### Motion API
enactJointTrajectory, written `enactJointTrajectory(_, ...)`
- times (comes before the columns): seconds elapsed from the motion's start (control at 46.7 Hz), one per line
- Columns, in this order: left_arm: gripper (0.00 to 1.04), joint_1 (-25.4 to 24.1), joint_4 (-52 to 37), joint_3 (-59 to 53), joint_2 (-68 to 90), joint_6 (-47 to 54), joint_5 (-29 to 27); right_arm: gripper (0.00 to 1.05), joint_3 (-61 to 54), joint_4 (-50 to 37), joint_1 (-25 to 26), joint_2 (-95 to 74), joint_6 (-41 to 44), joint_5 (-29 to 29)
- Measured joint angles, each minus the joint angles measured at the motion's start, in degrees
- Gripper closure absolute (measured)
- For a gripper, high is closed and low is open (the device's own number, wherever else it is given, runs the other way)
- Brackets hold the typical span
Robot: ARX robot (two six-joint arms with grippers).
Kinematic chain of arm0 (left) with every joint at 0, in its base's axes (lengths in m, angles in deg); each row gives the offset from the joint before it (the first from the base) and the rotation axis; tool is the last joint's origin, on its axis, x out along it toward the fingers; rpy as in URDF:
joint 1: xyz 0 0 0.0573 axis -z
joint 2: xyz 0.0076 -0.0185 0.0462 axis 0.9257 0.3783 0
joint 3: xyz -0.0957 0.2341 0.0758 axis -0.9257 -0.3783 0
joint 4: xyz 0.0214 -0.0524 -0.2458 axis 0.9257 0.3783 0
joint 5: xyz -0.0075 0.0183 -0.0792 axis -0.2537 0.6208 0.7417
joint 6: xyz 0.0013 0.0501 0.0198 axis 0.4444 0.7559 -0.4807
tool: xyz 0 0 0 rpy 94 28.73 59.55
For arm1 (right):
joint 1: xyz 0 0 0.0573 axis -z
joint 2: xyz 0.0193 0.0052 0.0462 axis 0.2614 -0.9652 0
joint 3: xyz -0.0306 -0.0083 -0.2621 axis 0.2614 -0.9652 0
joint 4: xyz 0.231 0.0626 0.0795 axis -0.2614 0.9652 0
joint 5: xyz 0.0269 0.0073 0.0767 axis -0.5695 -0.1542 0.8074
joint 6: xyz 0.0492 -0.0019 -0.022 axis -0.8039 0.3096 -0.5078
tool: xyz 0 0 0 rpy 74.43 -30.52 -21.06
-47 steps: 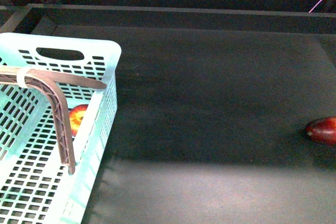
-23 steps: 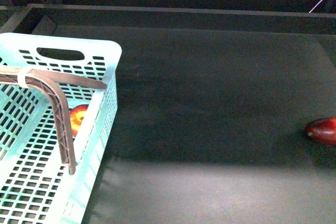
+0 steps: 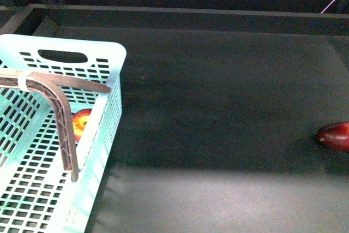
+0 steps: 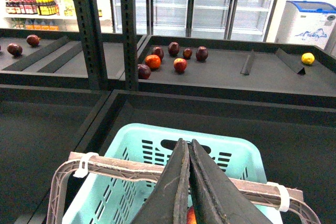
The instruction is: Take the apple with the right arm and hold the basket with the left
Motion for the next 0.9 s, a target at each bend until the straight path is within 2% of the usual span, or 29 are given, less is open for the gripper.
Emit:
enactJointTrajectory(0.171,1.01,0.0,10.1,0.0,-9.0,0.0,0.0,0.09,0.0,0.0,0.0,0.0,0.0,0.0)
enactJointTrajectory(0.857,1.01,0.0,10.6,0.0,-10.3,0.0,0.0,0.09,0.0,0.0,0.0,0.0,0.0,0.0)
enactJointTrajectory(0.9,0.97,0.0,10.6,0.0,-10.3,0.0,0.0,0.09,0.0,0.0,0.0,0.0,0.0,0.0)
